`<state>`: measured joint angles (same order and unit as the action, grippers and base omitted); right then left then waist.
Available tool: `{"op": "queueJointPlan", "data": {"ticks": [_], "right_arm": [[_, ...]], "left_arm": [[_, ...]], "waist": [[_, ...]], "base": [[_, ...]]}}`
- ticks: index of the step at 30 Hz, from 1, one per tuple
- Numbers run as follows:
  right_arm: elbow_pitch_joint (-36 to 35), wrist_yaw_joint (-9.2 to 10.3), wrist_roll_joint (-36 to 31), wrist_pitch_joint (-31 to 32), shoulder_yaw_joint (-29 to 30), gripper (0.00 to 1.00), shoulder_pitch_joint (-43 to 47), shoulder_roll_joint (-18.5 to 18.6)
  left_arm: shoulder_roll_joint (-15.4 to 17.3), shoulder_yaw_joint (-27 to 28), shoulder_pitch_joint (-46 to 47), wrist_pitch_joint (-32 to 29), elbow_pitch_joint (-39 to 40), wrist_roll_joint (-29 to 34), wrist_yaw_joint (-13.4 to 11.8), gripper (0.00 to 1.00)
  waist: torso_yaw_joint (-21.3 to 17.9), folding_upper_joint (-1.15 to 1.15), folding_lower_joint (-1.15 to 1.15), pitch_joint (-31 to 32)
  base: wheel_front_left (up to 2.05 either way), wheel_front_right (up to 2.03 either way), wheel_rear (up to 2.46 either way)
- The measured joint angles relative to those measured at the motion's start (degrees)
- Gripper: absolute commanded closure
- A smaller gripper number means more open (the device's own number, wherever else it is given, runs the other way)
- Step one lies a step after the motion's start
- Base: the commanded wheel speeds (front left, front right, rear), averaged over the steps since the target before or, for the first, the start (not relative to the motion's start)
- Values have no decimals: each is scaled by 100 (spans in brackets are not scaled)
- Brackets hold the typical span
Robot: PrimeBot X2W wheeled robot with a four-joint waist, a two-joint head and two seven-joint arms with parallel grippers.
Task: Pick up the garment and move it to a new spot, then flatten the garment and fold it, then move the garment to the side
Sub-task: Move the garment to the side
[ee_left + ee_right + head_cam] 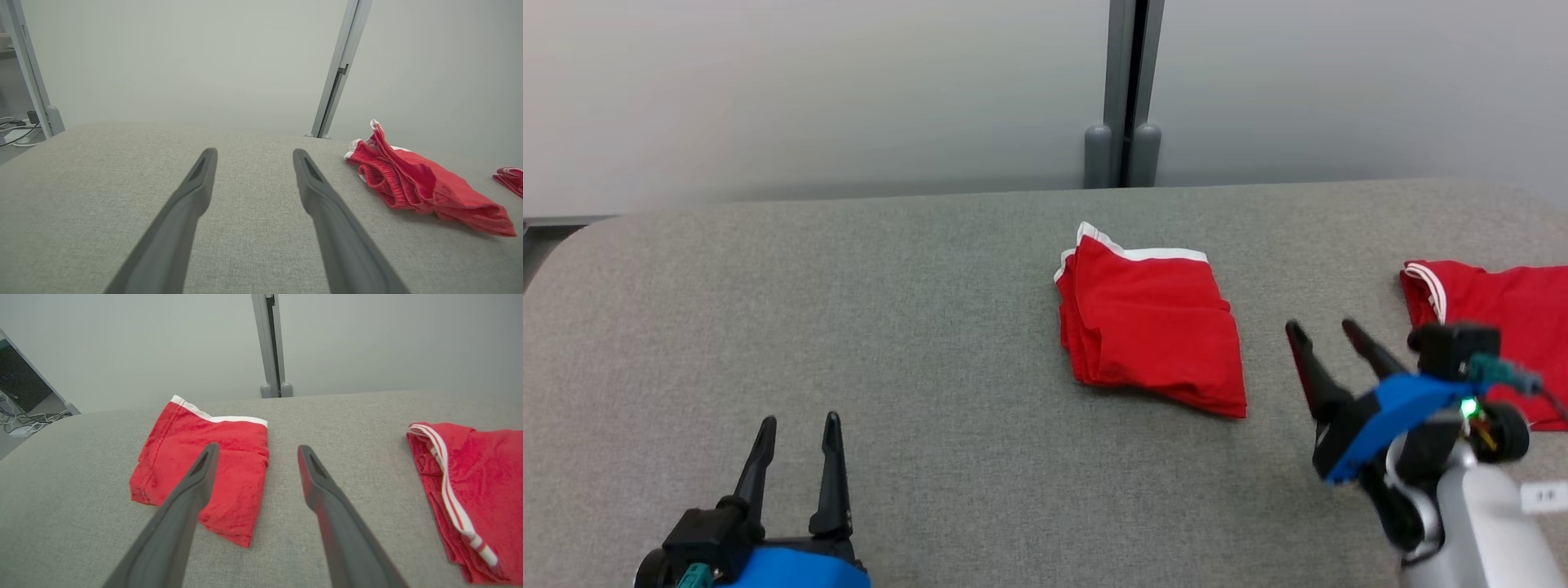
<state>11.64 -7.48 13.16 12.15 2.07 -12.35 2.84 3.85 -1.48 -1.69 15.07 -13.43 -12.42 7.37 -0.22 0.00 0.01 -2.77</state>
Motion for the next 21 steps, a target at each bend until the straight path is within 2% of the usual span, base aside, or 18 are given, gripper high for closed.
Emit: {"op": "queueJointPlan", "data": {"ticks": [6,8,9,12,14,21], "right_arm": [[1037,0,142,980,339,0,-1603,2],[1532,-1,258,1203,497,0,-2034,2],[2096,0,194,1432,692,0,-2276,-1],[2771,0,-214,1496,1067,0,-2543,-2],[3038,1,-535,1329,1236,0,-2728,11],[3971,0,-1072,1341,1742,0,-3011,-5]], "left_arm": [[-12,-221,372,0,19,40,1,0],[-21,-310,491,-1,14,40,1,0],[-31,-390,584,0,10,40,1,0],[-43,-509,694,0,3,24,1,0],[-48,-601,776,0,-3,-13,1,0],[-70,-665,861,0,20,-71,2,0]], "waist": [[218,0,1,-337],[324,0,0,-435],[434,0,1,-530],[598,0,1,-668],[707,0,1,-764],[986,0,1,-1054]], "base": [[0,0,0],[0,0,0],[0,0,0],[0,0,0],[0,0,0],[0,0,0]]}}
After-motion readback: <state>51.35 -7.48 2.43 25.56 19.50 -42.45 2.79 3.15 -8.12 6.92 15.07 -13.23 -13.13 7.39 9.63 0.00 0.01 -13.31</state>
